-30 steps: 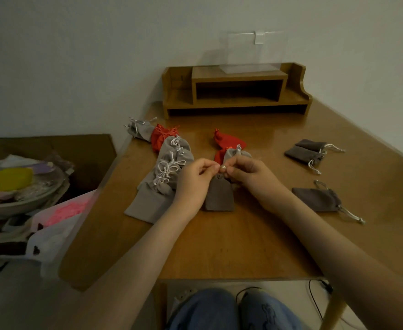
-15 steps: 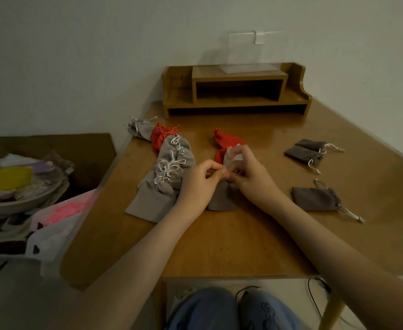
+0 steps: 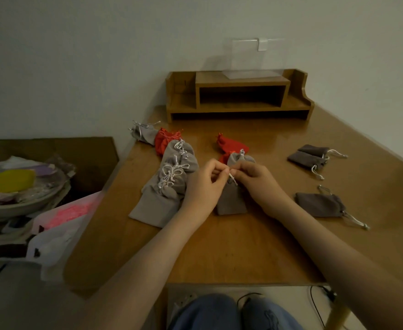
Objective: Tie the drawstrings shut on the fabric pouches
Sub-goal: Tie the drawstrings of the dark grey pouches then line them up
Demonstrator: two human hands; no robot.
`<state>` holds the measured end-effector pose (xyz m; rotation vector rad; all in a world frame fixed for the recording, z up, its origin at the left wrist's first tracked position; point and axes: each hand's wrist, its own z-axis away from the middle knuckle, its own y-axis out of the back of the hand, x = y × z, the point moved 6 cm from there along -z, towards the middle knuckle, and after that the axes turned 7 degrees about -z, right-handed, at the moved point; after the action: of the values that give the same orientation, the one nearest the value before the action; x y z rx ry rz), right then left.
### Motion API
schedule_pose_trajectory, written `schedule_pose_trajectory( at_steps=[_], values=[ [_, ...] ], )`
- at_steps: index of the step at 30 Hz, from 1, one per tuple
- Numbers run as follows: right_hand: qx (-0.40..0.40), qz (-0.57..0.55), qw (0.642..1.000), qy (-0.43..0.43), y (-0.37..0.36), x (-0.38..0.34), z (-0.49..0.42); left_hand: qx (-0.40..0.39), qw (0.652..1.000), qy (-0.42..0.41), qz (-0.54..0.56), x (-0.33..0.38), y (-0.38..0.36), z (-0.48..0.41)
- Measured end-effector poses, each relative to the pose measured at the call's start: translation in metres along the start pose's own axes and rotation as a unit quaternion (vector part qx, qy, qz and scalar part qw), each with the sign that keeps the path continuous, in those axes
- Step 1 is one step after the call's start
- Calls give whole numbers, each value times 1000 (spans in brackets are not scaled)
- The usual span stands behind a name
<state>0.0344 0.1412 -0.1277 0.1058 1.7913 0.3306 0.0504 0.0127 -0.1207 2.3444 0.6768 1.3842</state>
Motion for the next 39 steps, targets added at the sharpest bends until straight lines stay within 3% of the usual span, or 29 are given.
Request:
schedule_pose_trajectory(
  at_steps=[4, 10, 16, 20, 29, 31, 34, 39],
  values=[
    [7, -4, 1000, 25, 1, -4, 1, -3, 999, 28, 27, -4, -1, -1],
    [8, 88, 994, 64, 1, -6, -1, -19, 998, 49, 40, -6, -2, -2],
    [16, 128, 985, 112, -1, -12, 2, -61, 973, 172, 143, -17, -8, 0],
    [25, 135, 981, 140, 0, -15, 4, -92, 953, 212, 195, -20, -14, 0],
    [32, 166, 969, 180, -1, -18, 6, -123, 948, 215, 198, -19, -17, 0],
    [28, 119, 980, 155, -1, -17, 5, -109, 953, 207, 190, -21, -16, 0],
    [-9, -8, 999, 51, -3, -10, 4, -81, 964, 186, 173, -23, -13, 0],
    [-98, -93, 988, -77, -10, 2, 4, -32, 987, 97, 120, -16, -3, -1]
  ],
)
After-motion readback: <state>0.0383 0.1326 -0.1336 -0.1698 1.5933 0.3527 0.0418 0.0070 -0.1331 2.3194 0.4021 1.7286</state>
